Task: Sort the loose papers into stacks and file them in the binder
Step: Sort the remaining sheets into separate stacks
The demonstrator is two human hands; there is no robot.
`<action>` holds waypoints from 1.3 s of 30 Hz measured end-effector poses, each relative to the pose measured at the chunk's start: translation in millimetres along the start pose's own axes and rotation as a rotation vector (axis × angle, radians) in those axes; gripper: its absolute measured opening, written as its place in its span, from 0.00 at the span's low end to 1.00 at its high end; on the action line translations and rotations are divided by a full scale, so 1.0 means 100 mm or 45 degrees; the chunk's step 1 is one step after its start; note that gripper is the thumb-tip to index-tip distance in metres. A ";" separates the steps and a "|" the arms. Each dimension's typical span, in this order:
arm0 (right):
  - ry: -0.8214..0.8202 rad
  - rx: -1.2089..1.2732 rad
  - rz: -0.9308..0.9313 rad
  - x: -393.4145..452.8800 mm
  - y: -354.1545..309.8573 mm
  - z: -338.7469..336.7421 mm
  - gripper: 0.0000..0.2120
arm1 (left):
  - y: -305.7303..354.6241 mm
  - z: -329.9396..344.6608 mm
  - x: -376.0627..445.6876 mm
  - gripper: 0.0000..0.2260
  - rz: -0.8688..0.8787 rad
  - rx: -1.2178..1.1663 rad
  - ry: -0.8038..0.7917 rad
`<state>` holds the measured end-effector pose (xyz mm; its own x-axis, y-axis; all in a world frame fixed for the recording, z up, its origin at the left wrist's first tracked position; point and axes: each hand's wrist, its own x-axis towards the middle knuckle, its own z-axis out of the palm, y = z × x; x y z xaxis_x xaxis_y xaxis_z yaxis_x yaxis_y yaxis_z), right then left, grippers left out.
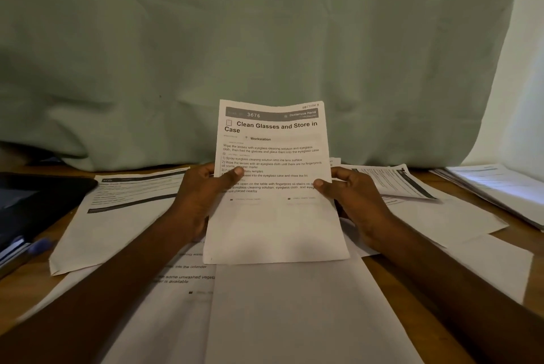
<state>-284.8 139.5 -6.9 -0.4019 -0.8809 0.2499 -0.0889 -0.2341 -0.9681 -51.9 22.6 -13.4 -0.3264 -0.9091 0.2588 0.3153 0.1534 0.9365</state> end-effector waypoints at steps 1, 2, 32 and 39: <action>-0.003 -0.010 -0.007 0.00 0.00 -0.01 0.12 | 0.00 0.00 0.00 0.14 -0.004 -0.023 -0.003; -0.009 -0.018 -0.011 0.01 0.00 -0.02 0.12 | -0.01 0.00 0.01 0.13 0.000 -0.040 -0.006; -0.081 0.140 -0.092 -0.03 -0.07 0.01 0.12 | 0.14 -0.11 0.00 0.15 -0.050 0.051 -0.219; 0.512 -0.708 -0.193 0.13 -0.01 -0.28 0.18 | 0.38 -0.66 0.25 0.18 0.393 1.816 0.015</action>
<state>-315.6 139.5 -3.2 -0.6446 -0.6094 0.4616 -0.5802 -0.0031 -0.8144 11.2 -19.8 13.0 -0.4015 -0.7714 0.4937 -0.7653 0.5787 0.2818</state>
